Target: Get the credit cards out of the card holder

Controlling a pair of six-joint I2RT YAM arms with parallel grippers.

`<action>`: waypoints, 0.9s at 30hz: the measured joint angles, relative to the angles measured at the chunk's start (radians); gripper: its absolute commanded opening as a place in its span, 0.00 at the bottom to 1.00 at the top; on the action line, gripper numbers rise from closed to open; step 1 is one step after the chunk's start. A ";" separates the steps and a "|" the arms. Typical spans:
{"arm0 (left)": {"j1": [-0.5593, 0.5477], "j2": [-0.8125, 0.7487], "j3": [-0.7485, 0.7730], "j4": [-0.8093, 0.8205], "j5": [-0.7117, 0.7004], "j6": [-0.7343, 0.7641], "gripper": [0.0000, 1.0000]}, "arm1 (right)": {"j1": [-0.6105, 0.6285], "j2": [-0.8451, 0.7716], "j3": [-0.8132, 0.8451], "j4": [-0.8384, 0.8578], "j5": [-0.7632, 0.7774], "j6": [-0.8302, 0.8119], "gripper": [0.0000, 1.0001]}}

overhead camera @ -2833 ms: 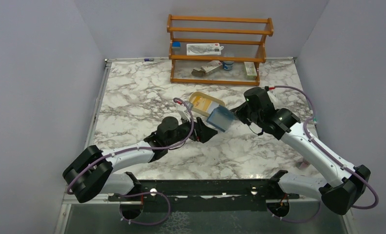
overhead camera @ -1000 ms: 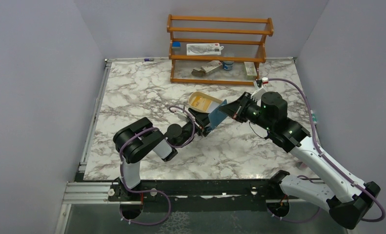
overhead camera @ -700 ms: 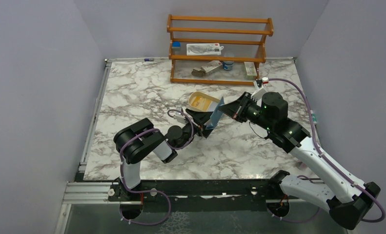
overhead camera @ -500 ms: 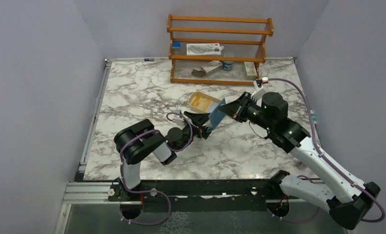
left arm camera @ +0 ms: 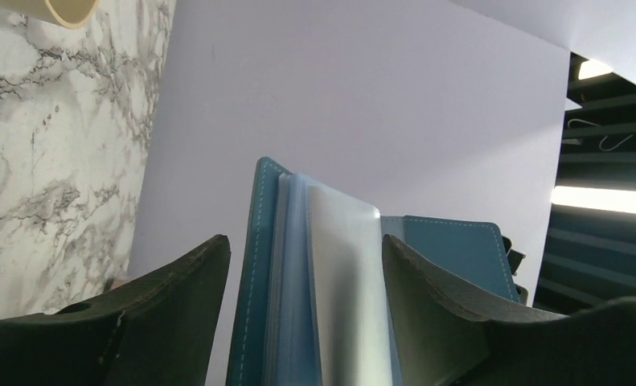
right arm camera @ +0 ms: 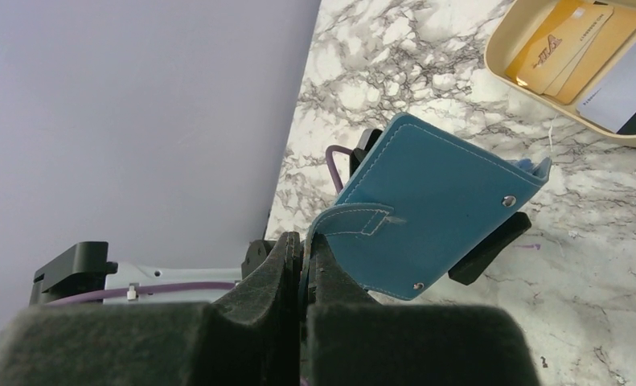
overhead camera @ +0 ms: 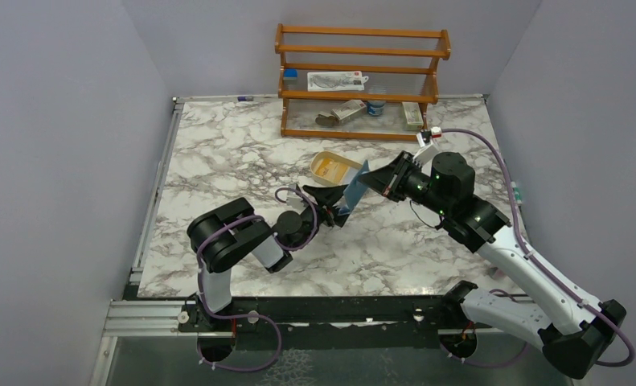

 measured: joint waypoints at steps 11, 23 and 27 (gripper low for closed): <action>-0.013 -0.001 0.004 0.000 -0.012 -0.066 0.54 | 0.000 0.000 -0.011 0.004 -0.010 -0.001 0.01; -0.015 -0.010 -0.022 0.000 -0.032 -0.096 0.01 | 0.000 -0.002 -0.036 0.017 -0.011 -0.001 0.01; -0.015 -0.011 -0.029 0.000 -0.037 -0.103 0.00 | 0.000 -0.010 -0.057 0.017 -0.011 -0.001 0.01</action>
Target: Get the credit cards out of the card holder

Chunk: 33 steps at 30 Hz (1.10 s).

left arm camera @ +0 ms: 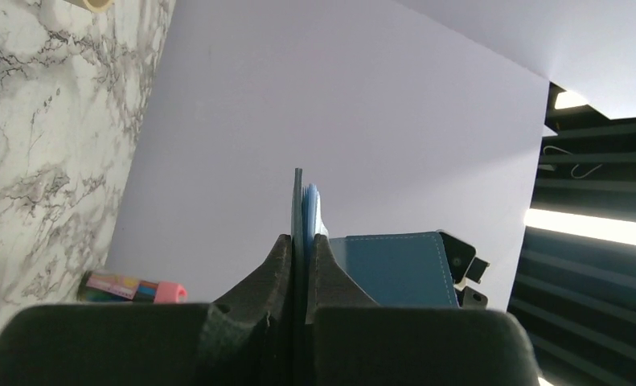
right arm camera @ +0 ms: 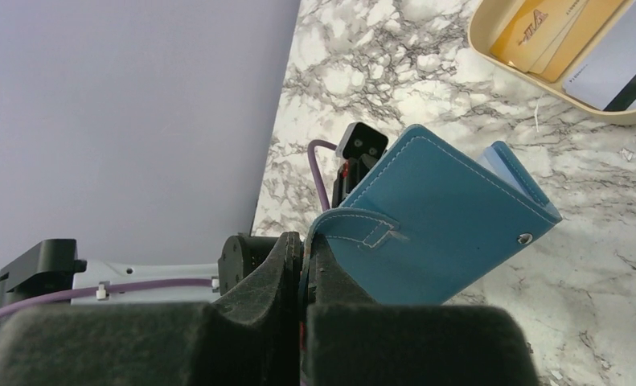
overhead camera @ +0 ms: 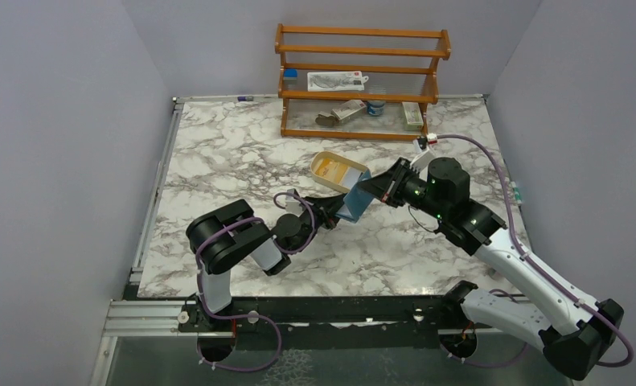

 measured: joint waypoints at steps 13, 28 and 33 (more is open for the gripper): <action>0.000 -0.019 -0.052 0.000 -0.001 0.041 0.00 | 0.000 -0.029 -0.061 0.004 0.000 -0.031 0.10; 0.005 -0.063 -0.192 0.000 -0.025 0.191 0.00 | 0.000 -0.023 -0.193 0.022 -0.026 -0.080 0.24; 0.017 -0.080 -0.239 -0.001 -0.037 0.270 0.00 | 0.000 0.004 -0.256 0.056 -0.079 -0.077 0.44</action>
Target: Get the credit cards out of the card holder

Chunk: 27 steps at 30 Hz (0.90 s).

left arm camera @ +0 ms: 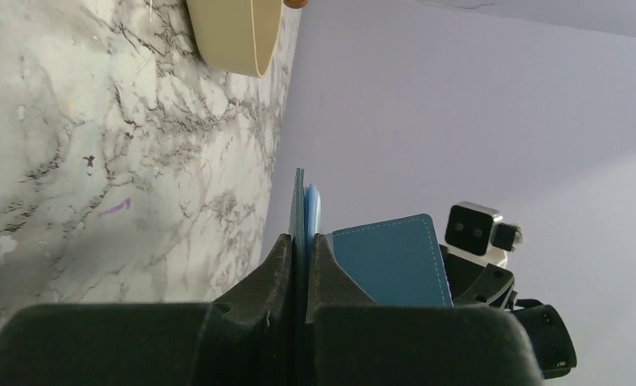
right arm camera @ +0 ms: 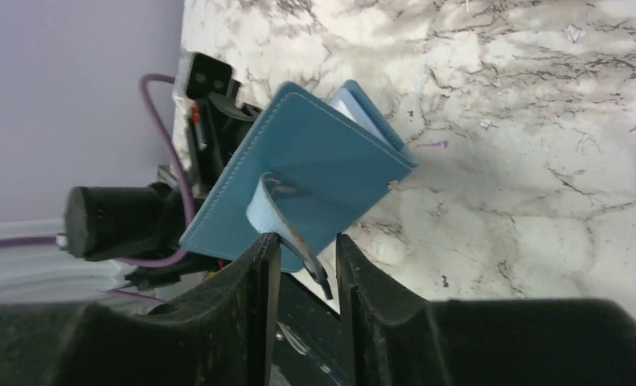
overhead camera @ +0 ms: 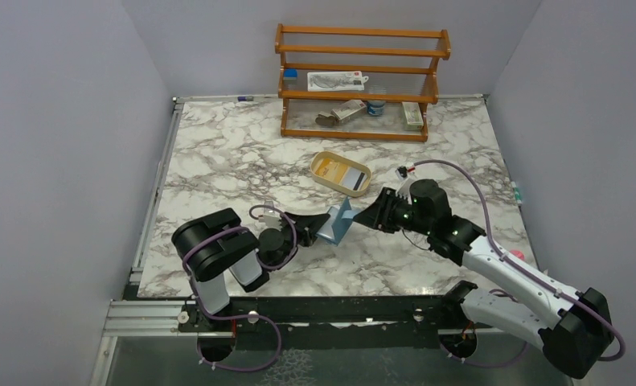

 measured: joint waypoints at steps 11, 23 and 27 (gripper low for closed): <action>0.021 -0.415 0.048 -0.296 -0.011 0.322 0.00 | 0.000 0.015 -0.068 0.035 -0.055 -0.016 0.69; 0.037 -0.652 0.242 -0.958 -0.077 0.691 0.00 | 0.000 0.029 -0.071 0.084 -0.056 -0.053 0.70; 0.037 -0.661 0.228 -1.056 -0.093 0.708 0.00 | 0.000 0.030 -0.126 0.175 -0.082 -0.035 0.70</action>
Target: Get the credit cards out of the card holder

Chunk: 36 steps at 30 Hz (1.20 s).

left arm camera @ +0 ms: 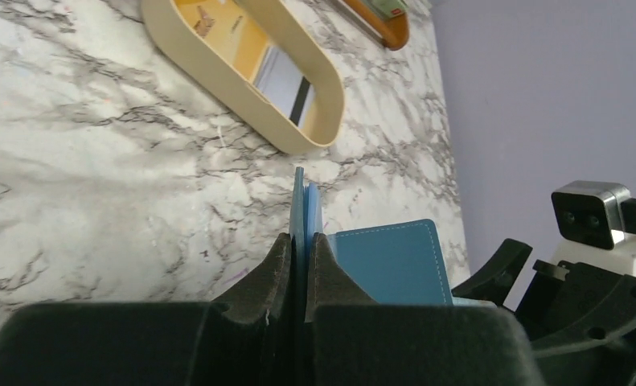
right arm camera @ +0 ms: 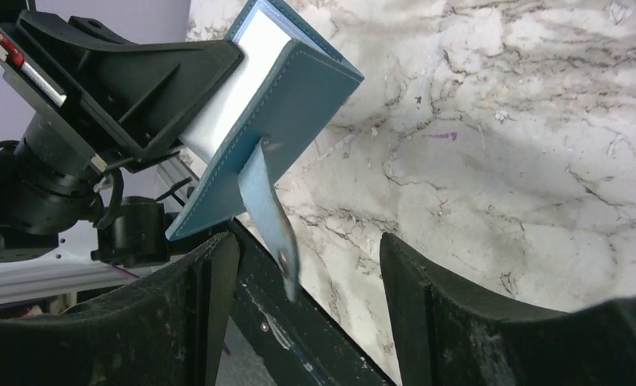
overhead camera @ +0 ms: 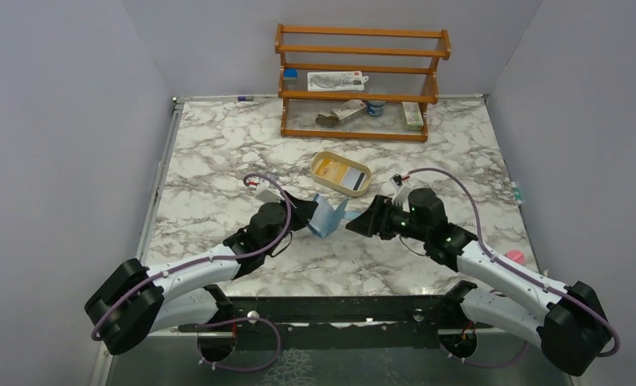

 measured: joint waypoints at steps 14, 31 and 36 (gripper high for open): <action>0.000 -0.055 0.098 -0.279 -0.130 0.105 0.00 | 0.000 0.010 -0.095 0.243 -0.061 0.096 0.73; -0.006 -0.041 0.163 -0.346 -0.191 0.211 0.00 | 0.000 0.314 0.152 0.187 -0.131 0.108 0.68; -0.013 -0.034 0.169 -0.347 -0.198 0.218 0.00 | 0.011 0.373 0.177 0.183 -0.156 0.121 0.64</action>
